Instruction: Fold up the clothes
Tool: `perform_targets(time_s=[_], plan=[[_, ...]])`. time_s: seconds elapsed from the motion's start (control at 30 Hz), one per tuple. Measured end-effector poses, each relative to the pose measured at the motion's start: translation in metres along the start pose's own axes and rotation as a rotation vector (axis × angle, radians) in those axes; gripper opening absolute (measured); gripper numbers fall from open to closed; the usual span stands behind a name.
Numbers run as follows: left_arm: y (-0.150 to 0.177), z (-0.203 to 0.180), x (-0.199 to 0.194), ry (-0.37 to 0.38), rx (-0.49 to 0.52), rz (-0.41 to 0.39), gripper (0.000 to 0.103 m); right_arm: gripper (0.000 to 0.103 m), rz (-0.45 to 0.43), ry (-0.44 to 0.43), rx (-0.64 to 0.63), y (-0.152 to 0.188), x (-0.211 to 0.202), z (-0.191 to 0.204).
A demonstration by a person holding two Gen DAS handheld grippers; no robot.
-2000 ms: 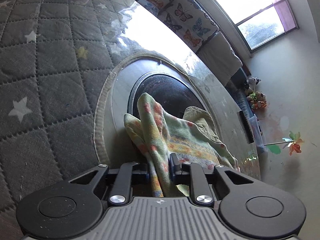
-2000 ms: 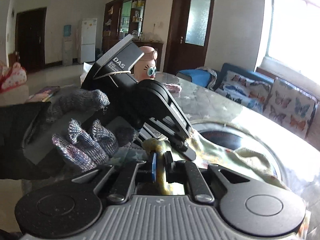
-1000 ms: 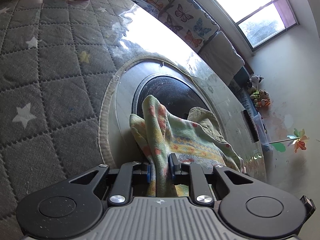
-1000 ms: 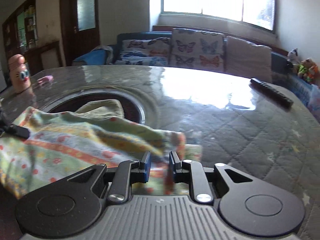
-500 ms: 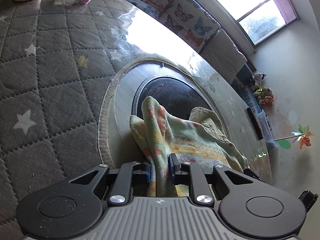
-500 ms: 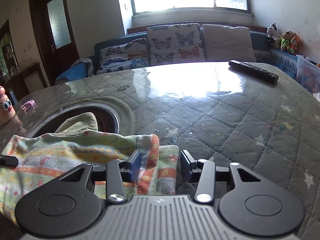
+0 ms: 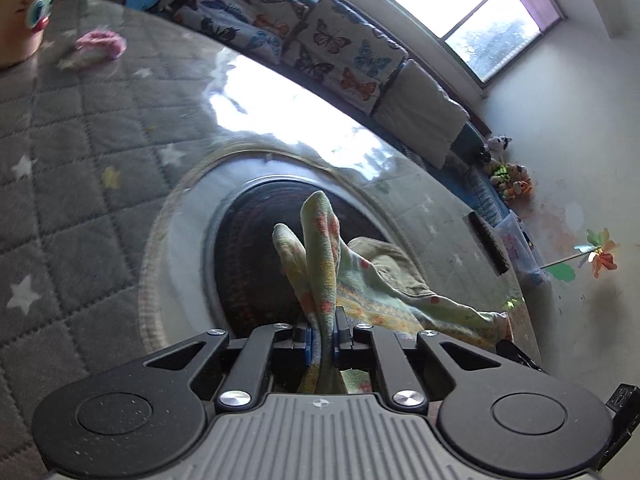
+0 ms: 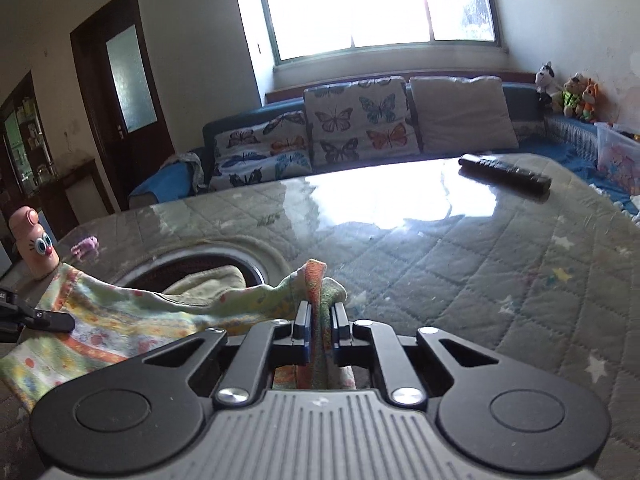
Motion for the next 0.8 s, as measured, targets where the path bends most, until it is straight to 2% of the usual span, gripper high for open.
perform_targets(time_s=[0.17,0.37,0.5,0.6,0.8], plan=[[0.013,-0.042,0.015,0.038,0.059,0.023,0.009,0.008,-0.033,0.062,0.000,-0.007,-0.024,-0.025],[0.035,-0.096,0.039,0.080,0.131,0.061,0.009,0.008,-0.055,0.172,0.014,-0.009,-0.056,-0.076],[0.050,-0.130,0.056,0.118,0.179,0.069,0.004,0.008,-0.055,0.244,0.031,-0.003,-0.075,-0.112],[0.063,-0.144,0.073,0.104,0.219,0.091,0.005,0.008,-0.045,0.286,0.041,0.008,-0.083,-0.133],[0.080,-0.141,0.093,0.048,0.277,0.101,0.007,0.008,-0.009,0.347,0.072,0.034,-0.087,-0.166]])
Point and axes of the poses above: each gripper's, at about its wrist camera, not at the fingertips, and x roughly the way its jaws point, z to its left, y to its underside, the point moved 10 cm from there along x, roughly the way its jaws point, and after that the axes turned 14 degrees about -x, right-handed, at the moved point
